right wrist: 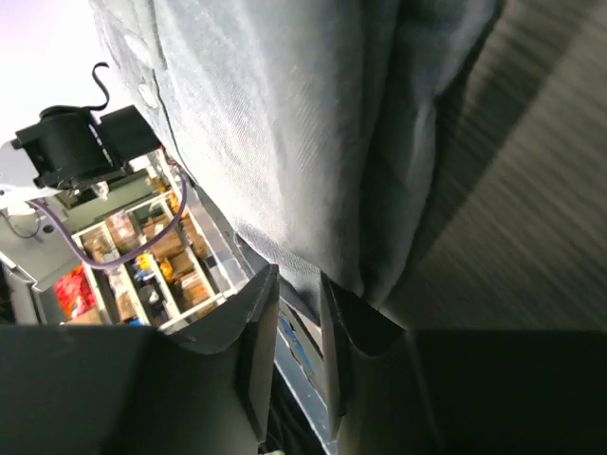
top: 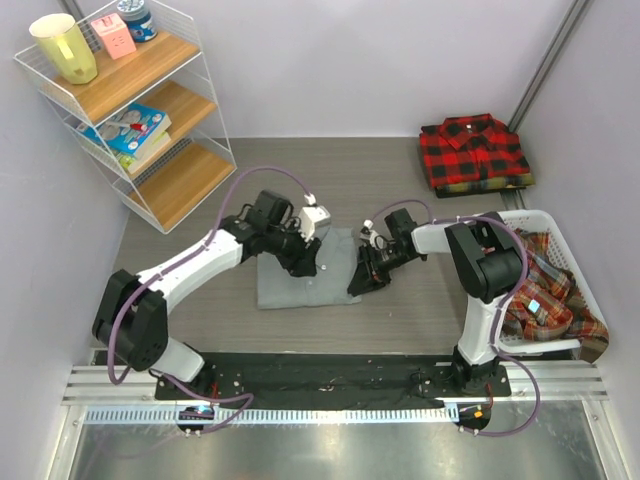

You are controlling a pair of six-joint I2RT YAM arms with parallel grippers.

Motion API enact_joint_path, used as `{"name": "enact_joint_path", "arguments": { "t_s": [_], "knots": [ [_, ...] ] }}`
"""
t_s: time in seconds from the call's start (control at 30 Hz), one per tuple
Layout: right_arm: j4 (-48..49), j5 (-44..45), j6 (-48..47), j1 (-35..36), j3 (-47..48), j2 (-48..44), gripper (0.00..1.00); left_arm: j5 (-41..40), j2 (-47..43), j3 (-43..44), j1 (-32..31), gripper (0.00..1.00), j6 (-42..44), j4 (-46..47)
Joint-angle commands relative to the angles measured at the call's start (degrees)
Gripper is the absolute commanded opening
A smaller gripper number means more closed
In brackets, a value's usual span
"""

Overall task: Fold and stack the long sleeve shirts
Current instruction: Neatly place the folded shirt to the corner

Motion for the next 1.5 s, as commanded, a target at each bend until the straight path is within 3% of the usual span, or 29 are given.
{"name": "enact_joint_path", "arguments": {
  "t_s": [0.0,0.1,0.2,0.33,0.47,0.63,0.7,0.83,0.93,1.07,1.33,1.43,1.47],
  "knots": [
    [-2.73,2.85,-2.07,-0.50,1.56,-7.31,0.34,-7.08,0.55,-0.28,-7.94,0.50,8.85,2.14],
    [-3.53,3.38,0.47,-2.07,-0.09,-16.45,0.44,-14.73,0.02,-3.62,-16.11,0.50,14.04,8.46],
    [-2.23,7.06,3.10,-5.58,-4.38,-22.86,0.47,-19.58,2.12,-5.20,-22.45,0.48,18.96,14.70],
    [4.27,7.87,9.70,-10.51,-11.16,-25.09,0.49,-22.23,6.87,-3.98,-27.46,0.46,21.96,18.58],
    [6.13,10.31,12.52,-11.13,-12.23,-24.48,0.53,-24.43,9.95,-5.11,-29.58,0.47,24.16,22.53],
    [6.31,14.28,16.21,-11.13,-12.76,-21.76,0.65,-26.62,15.31,-6.17,-29.76,0.47,26.10,25.35],
    [6.74,15.07,17.18,-11.13,-13.11,-21.05,0.76,-27.60,16.89,-5.30,-29.32,0.42,24.71,25.09],
    [12.62,14.72,21.48,-11.04,-15.04,-19.55,0.83,-16.72,15.85,-2.14,-23.36,0.12,17.43,21.06],
    [16.15,13.93,23.33,-10.52,-15.57,-16.92,0.85,-10.04,14.70,0.67,-21.24,0.00,14.15,18.86],
    [22.11,13.05,26.31,-9.20,-16.18,-13.40,0.87,-5.37,14.08,3.49,-18.95,0.00,11.95,14.90],
    [45.14,15.07,40.97,-4.72,-18.03,-7.00,0.89,-2.20,12.77,6.05,-17.63,0.00,10.72,13.05],
    [49.28,17.35,44.93,-3.14,-17.15,-2.96,0.85,-1.93,11.98,6.57,-17.36,0.00,10.80,12.87],
    [51.29,17.88,46.17,-2.79,-16.80,-1.63,0.78,-1.76,11.89,6.75,-17.19,0.00,10.89,12.70]
  ]
}}
